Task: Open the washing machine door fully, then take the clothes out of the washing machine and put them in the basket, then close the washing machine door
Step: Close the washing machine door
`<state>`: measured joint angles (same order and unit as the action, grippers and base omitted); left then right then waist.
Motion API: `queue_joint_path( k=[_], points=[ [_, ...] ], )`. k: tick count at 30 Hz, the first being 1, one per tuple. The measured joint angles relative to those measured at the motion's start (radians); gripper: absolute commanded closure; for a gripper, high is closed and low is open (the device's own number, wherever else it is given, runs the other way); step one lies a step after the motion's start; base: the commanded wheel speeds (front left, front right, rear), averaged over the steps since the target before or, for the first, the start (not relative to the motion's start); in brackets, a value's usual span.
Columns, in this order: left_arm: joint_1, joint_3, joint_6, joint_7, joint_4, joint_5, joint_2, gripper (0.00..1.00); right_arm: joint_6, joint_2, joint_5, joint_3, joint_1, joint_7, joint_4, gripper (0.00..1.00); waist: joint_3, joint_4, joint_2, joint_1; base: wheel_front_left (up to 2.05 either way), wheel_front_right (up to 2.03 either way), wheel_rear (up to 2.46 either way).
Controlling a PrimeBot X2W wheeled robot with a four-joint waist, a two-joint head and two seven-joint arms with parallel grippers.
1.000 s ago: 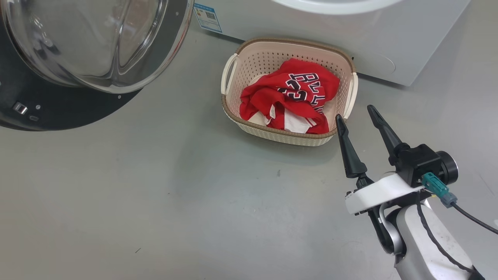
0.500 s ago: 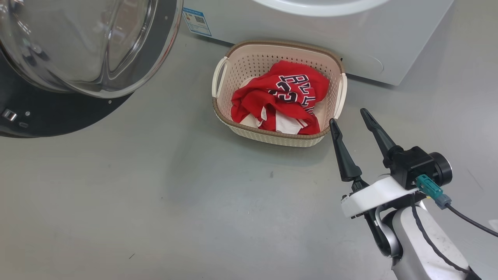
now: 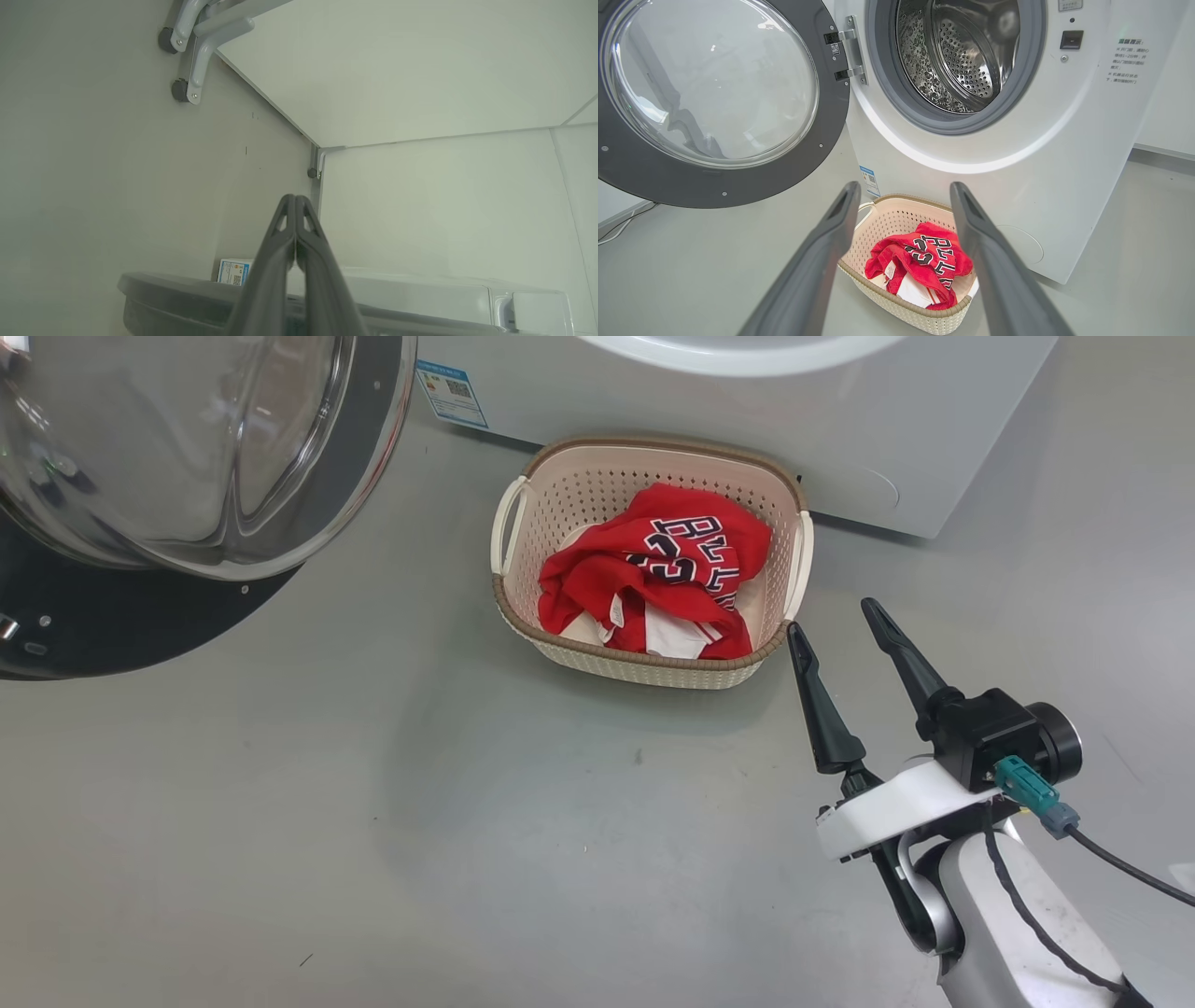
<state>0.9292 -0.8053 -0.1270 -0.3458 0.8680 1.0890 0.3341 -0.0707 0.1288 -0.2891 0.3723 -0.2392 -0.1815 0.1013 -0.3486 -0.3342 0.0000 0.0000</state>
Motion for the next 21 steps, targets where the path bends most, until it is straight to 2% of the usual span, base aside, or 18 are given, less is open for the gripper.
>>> queue_joint_path(
  k=[12,21],
  points=[
    [0.07,0.042,0.0,-0.139,0.098,-0.007,0.022,1.0,0.0,-0.001,0.0,0.0,0.0,0.0,0.002,0.0,0.0,0.016,0.0,0.0,0.0,0.0,0.0],
    [0.093,0.058,0.0,-0.196,0.127,-0.008,0.037,1.0,0.0,0.0,0.0,-0.003,0.0,0.0,0.003,0.0,-0.003,0.02,0.0,0.0,0.0,0.0,0.0]
  ],
)
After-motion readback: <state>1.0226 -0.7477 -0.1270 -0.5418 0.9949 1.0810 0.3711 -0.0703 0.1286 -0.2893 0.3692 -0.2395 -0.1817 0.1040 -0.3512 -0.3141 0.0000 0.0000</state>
